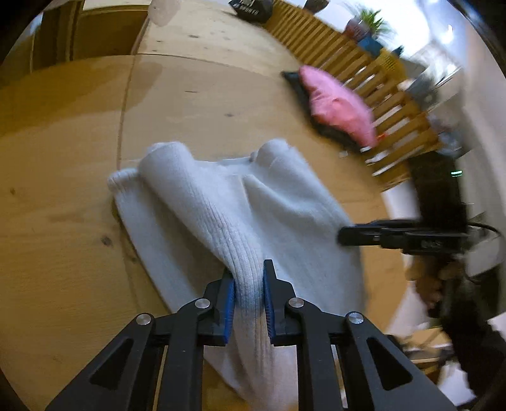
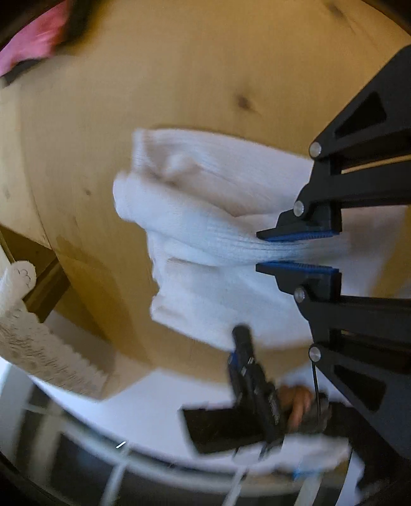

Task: Fold clothes

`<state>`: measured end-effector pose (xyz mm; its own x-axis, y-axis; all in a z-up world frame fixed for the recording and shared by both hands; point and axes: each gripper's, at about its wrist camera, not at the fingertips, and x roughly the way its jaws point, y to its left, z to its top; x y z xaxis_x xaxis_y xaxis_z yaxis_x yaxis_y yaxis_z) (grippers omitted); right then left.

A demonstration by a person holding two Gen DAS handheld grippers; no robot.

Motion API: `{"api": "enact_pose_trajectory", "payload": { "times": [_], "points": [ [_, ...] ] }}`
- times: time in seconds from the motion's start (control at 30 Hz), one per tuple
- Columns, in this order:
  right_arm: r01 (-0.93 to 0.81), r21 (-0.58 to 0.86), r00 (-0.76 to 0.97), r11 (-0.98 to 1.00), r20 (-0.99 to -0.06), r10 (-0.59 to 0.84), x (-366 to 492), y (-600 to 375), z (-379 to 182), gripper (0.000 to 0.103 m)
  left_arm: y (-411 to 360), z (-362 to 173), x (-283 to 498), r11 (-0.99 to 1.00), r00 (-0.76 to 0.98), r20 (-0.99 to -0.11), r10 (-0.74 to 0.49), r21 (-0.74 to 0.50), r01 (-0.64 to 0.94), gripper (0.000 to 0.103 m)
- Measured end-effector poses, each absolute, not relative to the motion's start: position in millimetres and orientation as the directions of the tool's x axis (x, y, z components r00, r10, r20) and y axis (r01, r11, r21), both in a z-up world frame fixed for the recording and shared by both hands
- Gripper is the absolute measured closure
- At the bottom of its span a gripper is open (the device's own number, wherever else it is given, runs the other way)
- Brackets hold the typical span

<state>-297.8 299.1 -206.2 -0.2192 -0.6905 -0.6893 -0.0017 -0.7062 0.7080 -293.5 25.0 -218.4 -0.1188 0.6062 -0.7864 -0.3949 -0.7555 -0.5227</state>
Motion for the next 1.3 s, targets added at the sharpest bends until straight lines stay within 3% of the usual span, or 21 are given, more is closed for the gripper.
{"api": "enact_pose_trajectory", "payload": {
  "times": [0.03,0.1,0.2,0.27,0.4,0.6,0.7,0.73,0.77,0.83,0.93,1.0,1.1,1.2,1.3],
  "points": [
    [-0.025,0.739,-0.201,-0.673,-0.663,-0.721,-294.3,304.0,-214.3,0.090,22.8,-221.8,-290.3,-0.747,-0.105,-0.783,0.613,-0.531,-0.399,0.087],
    [-0.049,0.643,-0.191,-0.765,-0.758,-0.624,-293.4,306.6,-228.2,0.081,18.2,-239.8,-290.6,-0.775,-0.081,-0.816,0.572,-0.506,-0.379,0.083],
    [-0.031,0.631,-0.203,-0.775,-0.764,-0.613,-296.5,312.1,-226.7,0.074,8.9,-255.5,-296.6,-0.799,-0.077,-0.829,0.555,-0.505,-0.328,0.076],
    [0.018,0.573,-0.243,-0.819,-0.792,-0.560,-304.2,310.2,-210.1,0.063,5.0,-249.7,-298.2,-0.803,-0.108,-0.824,0.555,-0.498,-0.328,0.074],
    [0.097,0.454,-0.282,-0.886,-0.841,-0.462,-328.3,297.5,-188.2,0.059,17.1,-243.8,-315.0,-0.833,-0.144,-0.859,0.491,-0.415,-0.365,0.059],
    [0.231,0.229,-0.213,-0.946,-0.936,-0.279,-360.5,256.9,-197.5,0.059,37.4,-242.4,-343.6,-0.863,-0.177,-0.900,0.398,-0.302,-0.404,0.060],
    [0.252,0.143,-0.187,-0.957,-0.963,-0.193,-366.8,245.3,-208.6,0.059,38.3,-246.1,-348.3,-0.854,-0.157,-0.896,0.415,-0.325,-0.407,0.065],
    [0.228,0.179,-0.175,-0.957,-0.959,-0.221,-368.1,249.9,-211.9,0.063,35.9,-244.4,-348.4,-0.847,-0.156,-0.887,0.434,-0.342,-0.407,0.067],
    [0.206,0.224,-0.169,-0.953,-0.951,-0.260,-368.6,255.8,-212.8,0.077,33.5,-242.7,-348.4,-0.840,-0.155,-0.878,0.452,-0.360,-0.407,0.073],
    [0.157,0.332,-0.165,-0.930,-0.920,-0.356,-369.1,270.8,-213.2,0.087,28.8,-239.3,-348.5,-0.824,-0.153,-0.859,0.488,-0.395,-0.406,0.082],
    [0.096,0.506,-0.184,-0.857,-0.837,-0.515,-365.9,294.5,-209.9,0.088,21.6,-234.2,-348.6,-0.798,-0.151,-0.828,0.540,-0.447,-0.405,0.088],
    [0.063,0.660,-0.205,-0.749,-0.726,-0.656,-363.1,311.4,-208.6,0.088,16.8,-230.9,-348.7,-0.779,-0.150,-0.805,0.574,-0.480,-0.404,0.094],
    [0.000,0.824,-0.189,-0.567,-0.557,-0.809,-363.4,338.0,-233.7,0.088,1.2,-231.2,-354.1,-0.683,-0.129,-0.693,0.709,-0.629,-0.372,0.091],
    [-0.101,0.783,-0.184,-0.614,-0.621,-0.762,-366.4,357.5,-266.7,0.089,-3.6,-257.5,-365.8,-0.740,-0.129,-0.750,0.649,-0.583,-0.335,0.091],
    [-0.080,0.689,-0.182,-0.721,-0.721,-0.669,-363.8,358.1,-258.6,0.079,-7.7,-266.1,-369.1,-0.769,-0.131,-0.776,0.617,-0.559,-0.310,0.086]
  ]
}}
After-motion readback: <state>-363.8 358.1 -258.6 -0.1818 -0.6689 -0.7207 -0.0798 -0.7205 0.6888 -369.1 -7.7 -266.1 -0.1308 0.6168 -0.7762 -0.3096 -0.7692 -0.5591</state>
